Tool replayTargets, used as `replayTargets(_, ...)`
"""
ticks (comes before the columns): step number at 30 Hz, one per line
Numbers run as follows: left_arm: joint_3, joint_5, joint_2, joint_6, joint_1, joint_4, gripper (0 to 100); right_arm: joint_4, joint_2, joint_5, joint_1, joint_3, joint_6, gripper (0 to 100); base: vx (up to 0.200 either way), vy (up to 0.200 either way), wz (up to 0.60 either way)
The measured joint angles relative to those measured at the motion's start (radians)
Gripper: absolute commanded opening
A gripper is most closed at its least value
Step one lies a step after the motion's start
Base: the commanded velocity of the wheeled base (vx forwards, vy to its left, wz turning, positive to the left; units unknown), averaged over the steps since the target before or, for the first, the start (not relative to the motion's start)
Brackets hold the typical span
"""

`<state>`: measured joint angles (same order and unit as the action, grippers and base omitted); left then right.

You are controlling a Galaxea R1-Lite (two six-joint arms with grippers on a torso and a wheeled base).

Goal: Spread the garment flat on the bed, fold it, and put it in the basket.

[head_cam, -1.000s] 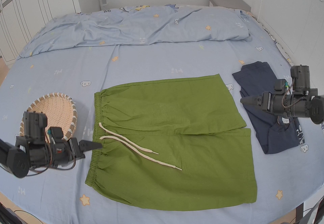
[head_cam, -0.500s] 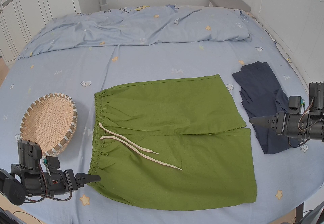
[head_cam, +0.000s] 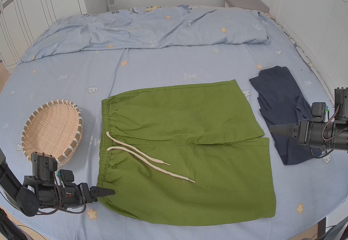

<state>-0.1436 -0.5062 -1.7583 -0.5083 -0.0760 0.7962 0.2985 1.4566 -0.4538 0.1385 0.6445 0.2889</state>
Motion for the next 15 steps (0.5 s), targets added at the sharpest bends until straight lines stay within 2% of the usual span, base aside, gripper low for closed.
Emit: replayTargets(15,0.046,-0.001,-0.002,0.043,0.006,0.002,100,0.008,0.003,0.000,-0.003,0.001,0.000,100,0.000,0.000,0.00)
